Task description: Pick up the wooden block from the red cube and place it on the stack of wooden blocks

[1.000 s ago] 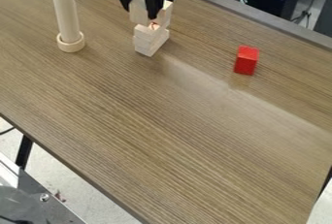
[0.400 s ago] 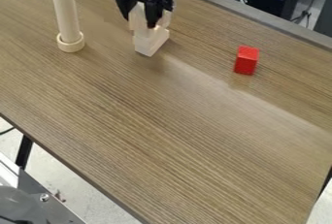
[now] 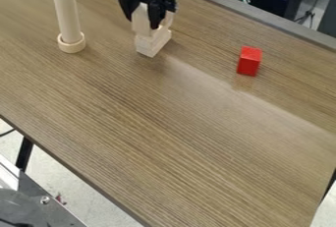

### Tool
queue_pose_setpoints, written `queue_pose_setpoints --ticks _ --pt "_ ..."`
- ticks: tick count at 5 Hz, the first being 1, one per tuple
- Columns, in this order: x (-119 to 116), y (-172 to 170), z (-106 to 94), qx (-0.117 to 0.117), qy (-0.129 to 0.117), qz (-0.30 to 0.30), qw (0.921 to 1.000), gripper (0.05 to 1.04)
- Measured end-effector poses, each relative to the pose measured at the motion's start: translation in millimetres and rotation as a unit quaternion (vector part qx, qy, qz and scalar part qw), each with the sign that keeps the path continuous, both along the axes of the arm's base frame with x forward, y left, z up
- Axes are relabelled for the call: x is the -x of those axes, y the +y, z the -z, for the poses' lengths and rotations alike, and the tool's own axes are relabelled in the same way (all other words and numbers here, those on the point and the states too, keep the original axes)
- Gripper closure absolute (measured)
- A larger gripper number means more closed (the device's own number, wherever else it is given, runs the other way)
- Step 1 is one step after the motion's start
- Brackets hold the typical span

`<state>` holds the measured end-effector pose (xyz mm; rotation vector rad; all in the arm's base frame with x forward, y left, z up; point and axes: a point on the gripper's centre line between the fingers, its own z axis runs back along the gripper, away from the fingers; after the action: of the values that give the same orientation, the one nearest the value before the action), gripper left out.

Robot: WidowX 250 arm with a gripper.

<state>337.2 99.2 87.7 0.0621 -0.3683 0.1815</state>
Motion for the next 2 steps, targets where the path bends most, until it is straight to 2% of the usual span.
queue_pose_setpoints --ticks 1,2 --pt "-6.6 1.6 -3.0 -0.002 -0.009 -0.001 1.0 0.521" --pt "-8.5 2.6 -1.4 -0.002 -0.006 -0.004 1.0 0.521"
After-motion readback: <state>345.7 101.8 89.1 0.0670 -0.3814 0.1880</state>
